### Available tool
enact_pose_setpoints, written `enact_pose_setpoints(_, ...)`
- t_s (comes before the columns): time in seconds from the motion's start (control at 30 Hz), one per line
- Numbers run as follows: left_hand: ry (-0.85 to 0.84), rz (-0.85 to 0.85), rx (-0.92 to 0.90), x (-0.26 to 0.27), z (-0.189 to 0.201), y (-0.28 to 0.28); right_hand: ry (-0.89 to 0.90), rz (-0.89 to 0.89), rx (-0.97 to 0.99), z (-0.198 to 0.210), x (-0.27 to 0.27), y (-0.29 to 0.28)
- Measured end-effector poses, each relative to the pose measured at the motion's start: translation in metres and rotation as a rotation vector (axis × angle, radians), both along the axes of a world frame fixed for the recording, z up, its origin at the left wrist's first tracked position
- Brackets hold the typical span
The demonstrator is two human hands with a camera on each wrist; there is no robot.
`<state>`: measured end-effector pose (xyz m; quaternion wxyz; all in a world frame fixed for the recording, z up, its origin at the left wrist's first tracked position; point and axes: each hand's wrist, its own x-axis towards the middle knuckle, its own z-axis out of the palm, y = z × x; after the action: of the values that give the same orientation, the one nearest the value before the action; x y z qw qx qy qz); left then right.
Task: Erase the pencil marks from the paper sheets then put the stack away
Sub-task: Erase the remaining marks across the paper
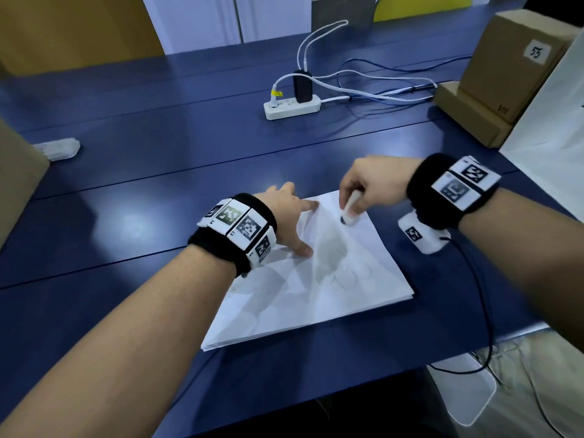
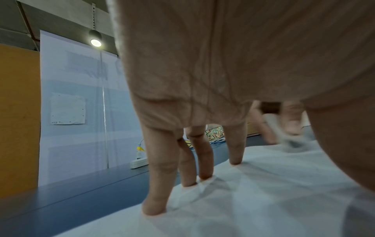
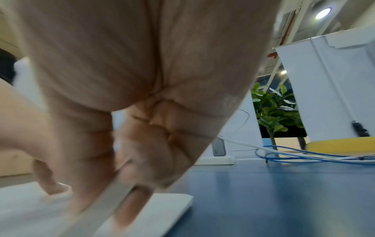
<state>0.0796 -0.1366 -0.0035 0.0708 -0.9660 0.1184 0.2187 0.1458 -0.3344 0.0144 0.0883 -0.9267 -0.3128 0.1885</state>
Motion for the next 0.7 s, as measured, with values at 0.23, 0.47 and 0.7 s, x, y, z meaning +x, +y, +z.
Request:
enact_pose_setpoints(0.23, -0.010, 0.001, 0.001, -0.001, -0.001, 0.001, 0.039, 0.016, -0.005, -0.001, -0.002, -0.002)
enact_pose_setpoints(0.47, -0.025, -0.004, 0.021, 0.000, -0.002, 0.000, -0.095, -0.096, 0.103, -0.006, 0.016, 0.005)
enact_pose_setpoints(0.7, -0.026, -0.005, 0.009, 0.001, -0.003, 0.002, 0.187, 0.043, -0.011, -0.002, -0.001, -0.003)
